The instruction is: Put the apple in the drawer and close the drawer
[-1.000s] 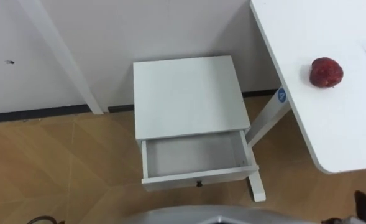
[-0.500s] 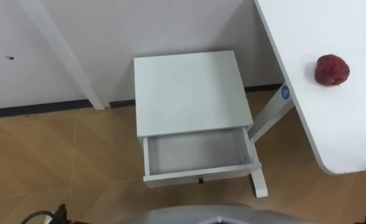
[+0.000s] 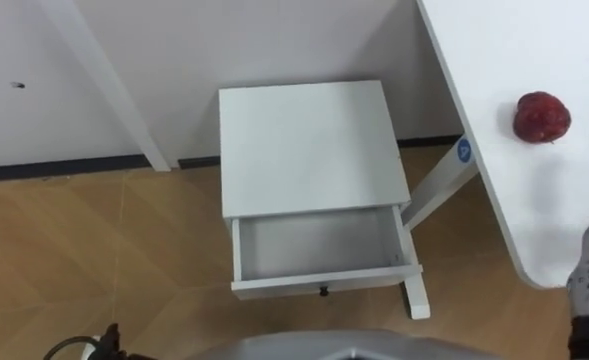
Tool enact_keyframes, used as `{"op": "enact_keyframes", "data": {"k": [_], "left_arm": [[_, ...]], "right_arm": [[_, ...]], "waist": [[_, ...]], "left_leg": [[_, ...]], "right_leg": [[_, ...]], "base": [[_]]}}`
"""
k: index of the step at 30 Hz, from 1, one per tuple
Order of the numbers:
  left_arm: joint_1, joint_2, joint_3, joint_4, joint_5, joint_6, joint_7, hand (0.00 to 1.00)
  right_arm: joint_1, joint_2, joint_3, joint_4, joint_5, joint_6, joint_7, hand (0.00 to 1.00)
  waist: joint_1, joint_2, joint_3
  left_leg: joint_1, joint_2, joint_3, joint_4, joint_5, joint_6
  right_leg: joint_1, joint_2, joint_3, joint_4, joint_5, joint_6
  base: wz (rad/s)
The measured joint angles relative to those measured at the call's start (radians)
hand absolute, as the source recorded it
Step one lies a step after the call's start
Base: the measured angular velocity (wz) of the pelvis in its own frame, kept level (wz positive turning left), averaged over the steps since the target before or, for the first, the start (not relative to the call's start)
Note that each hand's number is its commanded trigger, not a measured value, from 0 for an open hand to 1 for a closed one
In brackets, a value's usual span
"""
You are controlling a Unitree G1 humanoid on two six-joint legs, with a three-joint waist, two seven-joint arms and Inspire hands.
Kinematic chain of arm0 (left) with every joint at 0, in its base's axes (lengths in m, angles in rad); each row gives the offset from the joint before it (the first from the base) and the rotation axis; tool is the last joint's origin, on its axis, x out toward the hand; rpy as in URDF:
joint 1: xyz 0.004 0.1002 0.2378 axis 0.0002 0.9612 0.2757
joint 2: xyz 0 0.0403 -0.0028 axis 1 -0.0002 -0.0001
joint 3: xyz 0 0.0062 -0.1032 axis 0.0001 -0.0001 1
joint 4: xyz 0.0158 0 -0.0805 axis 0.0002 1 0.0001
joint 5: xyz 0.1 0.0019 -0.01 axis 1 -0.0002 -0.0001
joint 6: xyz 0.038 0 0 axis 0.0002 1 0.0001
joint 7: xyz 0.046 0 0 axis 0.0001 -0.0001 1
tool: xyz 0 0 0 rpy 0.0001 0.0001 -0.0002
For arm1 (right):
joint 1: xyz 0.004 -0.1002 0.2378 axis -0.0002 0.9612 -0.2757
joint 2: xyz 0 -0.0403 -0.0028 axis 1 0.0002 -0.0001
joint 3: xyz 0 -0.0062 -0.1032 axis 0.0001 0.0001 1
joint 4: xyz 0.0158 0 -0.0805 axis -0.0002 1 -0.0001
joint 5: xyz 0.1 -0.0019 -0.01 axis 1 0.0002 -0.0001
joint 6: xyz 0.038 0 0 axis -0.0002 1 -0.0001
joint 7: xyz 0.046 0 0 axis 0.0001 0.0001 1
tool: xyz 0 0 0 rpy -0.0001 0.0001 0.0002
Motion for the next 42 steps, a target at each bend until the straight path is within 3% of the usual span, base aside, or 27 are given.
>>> {"op": "enact_keyframes", "data": {"k": [6, 8, 10, 15, 25, 30, 32, 35, 42], "left_arm": [[0.021, -0.007, -0.001, 0.0, 0.003, 0.009, 0.014, 0.0], [0.027, -0.005, -0.001, -0.004, 0.005, 0.009, 0.013, 0.0], [0.027, -0.005, -0.003, -0.005, 0.008, 0.011, 0.011, 0.0], [0.028, -0.004, -0.012, -0.007, 0.013, 0.018, 0.004, 0.0], [0.032, -0.003, -0.011, -0.035, 0.037, 0.023, -0.001, 0.0], [0.036, 0.001, -0.013, -0.034, 0.027, 0.025, 0.009, 0.0], [0.039, 0.004, -0.014, -0.034, 0.027, 0.025, 0.011, 0.0], [0.044, 0.009, -0.014, -0.034, 0.026, 0.025, 0.011, 0.0], [0.047, 0.01, -0.014, -0.034, 0.025, 0.022, 0.007, 0.0]], "right_arm": [[0.002, -0.006, 0.034, -0.021, -0.095, 0.039, 0.12, 0.0], [0.019, -0.014, 0.066, -0.02, -0.112, 0.05, 0.173, 0.0], [0.024, -0.015, 0.083, -0.01, -0.115, 0.06, 0.22, 0.0], [0.023, -0.018, 0.106, 0.012, -0.115, 0.093, 0.313, 0.0], [0.019, -0.053, 0.125, 0.015, -0.219, 0.094, 0.445, 0.0], [0.019, -0.07, 0.145, 0.022, -0.234, 0.122, 0.504, 0.0], [0.004, -0.094, 0.145, 0.079, -0.237, 0.127, 0.528, 0.0], [-0.006, -0.124, 0.145, 0.128, -0.237, 0.131, 0.546, 0.0], [-0.01, -0.142, 0.145, 0.138, -0.238, 0.131, 0.586, 0.0]], "waist": [[0.016, -0.003, 0.0027], [0.017, -0.01, 0.0121], [0.018, -0.015, 0.0146], [0.024, -0.018, 0.0131], [0.028, -0.032, 0.0049], [0.029, -0.035, 0.0065], [0.03, -0.036, 0.009], [0.04, -0.038, 0.0116], [0.033, -0.041, 0.0143]], "left_leg": [[0.004, 0.0, -0.003, 0.0, 0.0, 0.0], [0.013, 0.0, -0.008, 0.0, 0.0, 0.0], [0.013, 0.001, -0.009, -0.002, 0.0, 0.0], [0.013, 0.0, -0.008, -0.002, 0.0, 0.0], [0.018, 0.001, 0.0, -0.001, 0.0, 0.0], [0.021, 0.001, 0.0, 0.001, 0.0, 0.0], [0.027, 0.001, -0.001, 0.001, 0.0, 0.0], [0.03, 0.001, -0.003, -0.002, 0.0, 0.0], [0.026, 0.0, -0.008, 0.0, 0.0, 0.0]], "right_leg": [[0.005, -0.001, -0.005, -0.002, 0.0, 0.0], [0.016, -0.002, -0.023, -0.004, 0.0, 0.0], [0.016, -0.002, -0.026, -0.002, 0.0, 0.0], [0.015, -0.003, -0.026, -0.001, 0.0, 0.0], [0.019, -0.003, -0.025, -0.001, 0.0, 0.0], [0.024, -0.004, -0.024, -0.002, 0.0, 0.0], [0.031, -0.004, -0.027, -0.002, 0.0, 0.0], [0.035, -0.004, -0.027, -0.002, 0.0, 0.0], [0.035, -0.005, -0.039, -0.002, 0.0, 0.0]], "base": [[0.02], [0.07], [0.03], [0.0], [0.0], [0.0], [0.03], [0.0], [0.03]]}}
